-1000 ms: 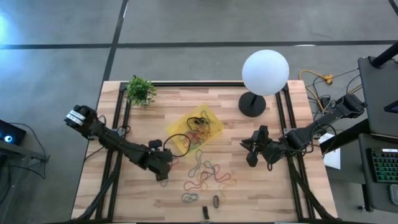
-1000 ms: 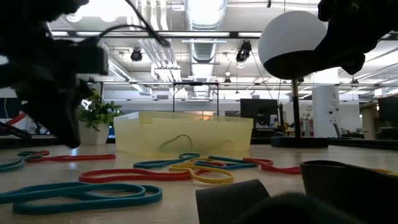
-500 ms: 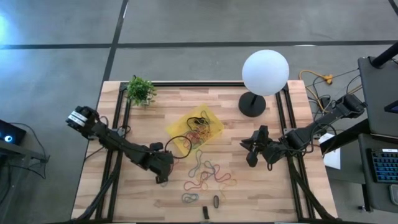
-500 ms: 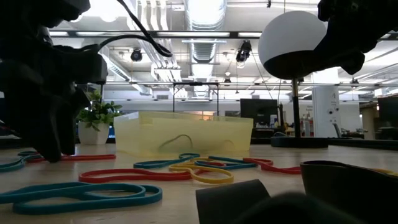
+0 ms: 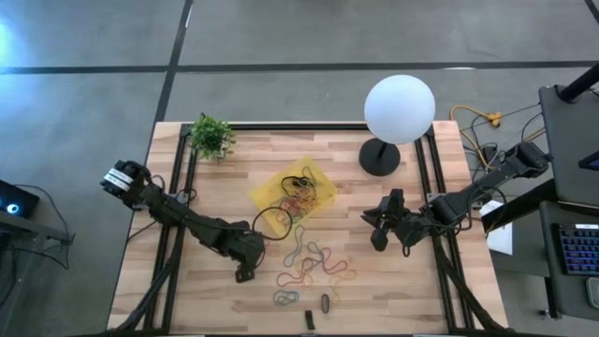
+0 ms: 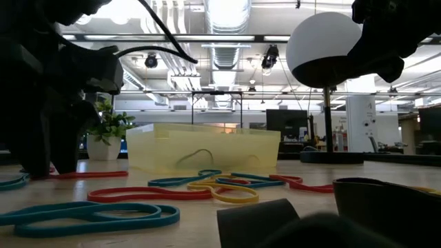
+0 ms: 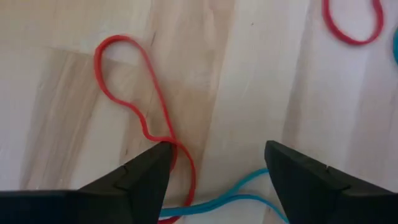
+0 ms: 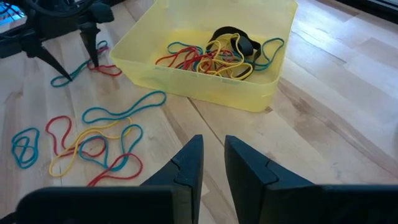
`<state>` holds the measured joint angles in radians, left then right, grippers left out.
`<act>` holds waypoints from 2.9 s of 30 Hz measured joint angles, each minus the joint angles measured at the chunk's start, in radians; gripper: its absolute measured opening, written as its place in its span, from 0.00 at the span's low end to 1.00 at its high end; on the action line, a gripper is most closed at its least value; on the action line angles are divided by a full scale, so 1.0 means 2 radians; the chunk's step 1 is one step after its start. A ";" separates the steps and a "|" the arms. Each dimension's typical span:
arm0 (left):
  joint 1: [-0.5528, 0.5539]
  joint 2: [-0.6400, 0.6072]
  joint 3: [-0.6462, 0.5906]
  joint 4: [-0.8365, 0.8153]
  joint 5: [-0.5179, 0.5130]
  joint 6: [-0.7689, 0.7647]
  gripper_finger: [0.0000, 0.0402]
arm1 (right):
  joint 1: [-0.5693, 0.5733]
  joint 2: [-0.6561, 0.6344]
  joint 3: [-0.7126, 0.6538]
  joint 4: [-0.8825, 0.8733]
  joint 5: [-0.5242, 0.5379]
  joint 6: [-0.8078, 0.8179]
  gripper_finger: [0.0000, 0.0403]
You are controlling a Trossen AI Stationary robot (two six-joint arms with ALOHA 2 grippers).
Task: Pick and place rubber bands into bin
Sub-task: Put the red rubber band into the yellow bin
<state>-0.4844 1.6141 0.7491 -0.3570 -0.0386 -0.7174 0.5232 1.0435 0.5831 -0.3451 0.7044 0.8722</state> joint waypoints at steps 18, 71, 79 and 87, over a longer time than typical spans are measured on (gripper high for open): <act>0.008 0.001 -0.017 0.003 -0.017 -0.031 0.42 | 0.000 0.000 -0.002 0.008 0.000 0.006 0.14; 0.010 0.051 0.005 -0.027 -0.060 -0.044 0.02 | 0.001 0.000 -0.012 0.014 -0.002 0.019 0.14; 0.011 0.043 0.008 -0.027 -0.063 -0.039 0.00 | 0.001 0.000 -0.012 0.018 -0.002 0.019 0.14; 0.008 -0.017 0.016 -0.028 -0.065 -0.026 0.00 | 0.001 0.000 -0.012 0.020 -0.003 0.019 0.14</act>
<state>-0.4692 1.5799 0.7805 -0.4133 -0.1684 -0.7685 0.5255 1.0435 0.5587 -0.3046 0.6991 0.9096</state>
